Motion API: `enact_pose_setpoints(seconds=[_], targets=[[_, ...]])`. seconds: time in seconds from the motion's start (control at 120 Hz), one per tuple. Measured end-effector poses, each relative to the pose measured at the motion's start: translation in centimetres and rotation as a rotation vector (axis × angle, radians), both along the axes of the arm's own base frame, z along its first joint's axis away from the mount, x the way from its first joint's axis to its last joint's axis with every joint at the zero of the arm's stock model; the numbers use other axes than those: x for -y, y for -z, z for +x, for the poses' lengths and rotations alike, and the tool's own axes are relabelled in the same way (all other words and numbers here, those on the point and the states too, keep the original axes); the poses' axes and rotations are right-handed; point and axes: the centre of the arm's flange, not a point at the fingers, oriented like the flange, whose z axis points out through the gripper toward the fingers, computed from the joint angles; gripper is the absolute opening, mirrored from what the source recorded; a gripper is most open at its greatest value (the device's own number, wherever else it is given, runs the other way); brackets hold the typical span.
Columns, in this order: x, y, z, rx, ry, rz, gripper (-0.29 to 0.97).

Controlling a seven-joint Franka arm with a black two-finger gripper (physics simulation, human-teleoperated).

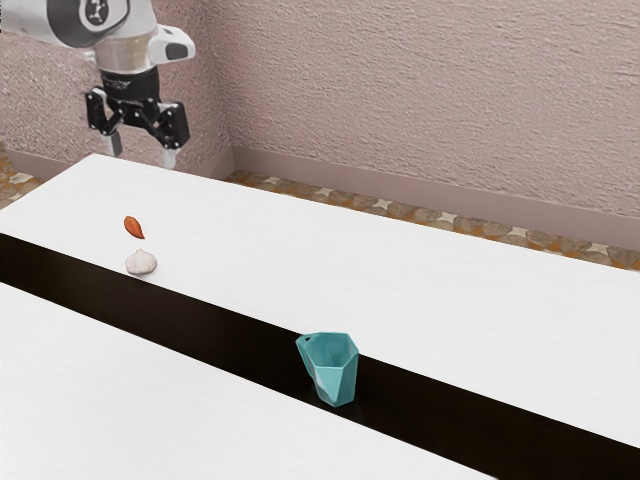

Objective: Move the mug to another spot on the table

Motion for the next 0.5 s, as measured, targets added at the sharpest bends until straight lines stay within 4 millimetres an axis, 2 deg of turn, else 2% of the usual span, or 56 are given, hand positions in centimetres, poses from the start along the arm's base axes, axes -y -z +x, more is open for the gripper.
enact_pose_setpoints(seconds=[0.15, 0.183, 0.267, 0.367, 0.5], targets=[[0.7, -0.3, -0.4, 0.009, -0.003, 0.001, 0.68], [0.6, 0.1, -0.5, 0.003, -0.007, 0.001, 0.68], [-0.2, 3.6, 0.0, 0.000, -0.037, -0.006, 0.68], [-0.6, 8.3, 0.0, -0.011, -0.189, -0.095, 0.68], [1.3, 13.1, 0.7, -0.044, -0.441, -0.201, 0.68]])
